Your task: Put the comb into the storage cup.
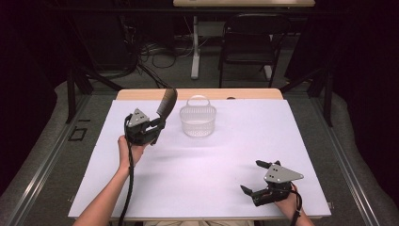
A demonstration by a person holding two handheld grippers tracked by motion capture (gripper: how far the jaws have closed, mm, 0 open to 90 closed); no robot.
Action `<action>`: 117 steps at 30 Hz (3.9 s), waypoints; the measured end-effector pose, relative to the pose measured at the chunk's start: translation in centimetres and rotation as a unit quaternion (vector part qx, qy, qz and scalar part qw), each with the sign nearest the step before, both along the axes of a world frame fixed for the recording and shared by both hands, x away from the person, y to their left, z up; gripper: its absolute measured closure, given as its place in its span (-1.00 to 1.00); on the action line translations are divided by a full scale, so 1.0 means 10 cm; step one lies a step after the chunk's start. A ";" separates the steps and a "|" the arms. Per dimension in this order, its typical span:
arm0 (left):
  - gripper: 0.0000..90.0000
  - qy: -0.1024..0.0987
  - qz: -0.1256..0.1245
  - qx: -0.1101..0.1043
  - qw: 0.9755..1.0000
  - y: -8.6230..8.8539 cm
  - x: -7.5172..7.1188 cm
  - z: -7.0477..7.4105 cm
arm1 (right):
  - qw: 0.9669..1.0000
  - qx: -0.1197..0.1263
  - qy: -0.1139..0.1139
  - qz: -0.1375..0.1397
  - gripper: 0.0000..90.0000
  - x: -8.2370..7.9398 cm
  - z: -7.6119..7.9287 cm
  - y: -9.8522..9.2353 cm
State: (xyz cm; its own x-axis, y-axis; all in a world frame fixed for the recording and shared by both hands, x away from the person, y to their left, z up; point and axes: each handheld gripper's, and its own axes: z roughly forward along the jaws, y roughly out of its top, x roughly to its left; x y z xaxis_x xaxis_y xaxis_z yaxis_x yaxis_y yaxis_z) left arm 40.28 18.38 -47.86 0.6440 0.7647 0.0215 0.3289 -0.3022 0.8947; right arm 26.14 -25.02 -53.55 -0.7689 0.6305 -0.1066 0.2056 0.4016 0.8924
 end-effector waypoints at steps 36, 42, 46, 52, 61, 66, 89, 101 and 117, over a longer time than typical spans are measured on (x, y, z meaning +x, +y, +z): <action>0.61 -0.026 -0.036 0.004 0.999 -0.26 0.19 0.29 | 1.000 -0.001 0.001 0.002 -0.98 0.00 0.00 0.00; 0.61 -0.031 -0.041 0.008 0.999 -0.30 0.22 0.33 | 1.000 -0.003 0.002 0.002 -0.98 0.00 0.00 0.00; 0.61 -0.033 -0.042 0.006 0.999 -0.32 0.24 0.36 | 1.000 -0.003 0.004 0.001 -0.98 0.00 0.00 0.00; 0.61 -0.038 -0.047 0.010 0.998 -0.36 0.27 0.41 | 1.000 -0.003 0.005 0.001 -0.98 0.00 0.00 0.00; 0.61 -0.049 -0.048 0.005 0.998 -0.40 0.30 0.48 | 1.000 -0.001 0.003 -0.001 -0.98 0.00 0.00 -0.01; 0.61 -0.058 -0.052 0.006 0.997 -0.43 0.33 0.53 | 1.000 -0.001 0.002 0.001 -0.98 0.00 0.00 -0.01; 0.61 -0.096 -0.078 0.022 0.992 -0.58 0.48 0.54 | 1.000 -0.001 0.002 0.005 -0.98 -0.01 0.00 -0.01; 0.61 -0.109 -0.087 0.020 0.990 -0.64 0.54 0.54 | 1.000 -0.002 0.002 0.006 -0.98 -0.01 0.00 -0.01; 0.61 -0.120 -0.094 0.029 0.988 -0.76 0.61 0.51 | 1.000 -0.003 0.003 0.007 -0.98 -0.01 0.00 -0.01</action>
State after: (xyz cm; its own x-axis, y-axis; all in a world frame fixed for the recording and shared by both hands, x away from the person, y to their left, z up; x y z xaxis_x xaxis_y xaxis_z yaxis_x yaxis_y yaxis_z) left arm 46.38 10.83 -42.74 0.7453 0.6255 0.2308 0.0424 -0.3899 0.9199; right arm 26.08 -25.09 -53.55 -0.7777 0.6196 -0.1060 0.2055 0.4100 0.8886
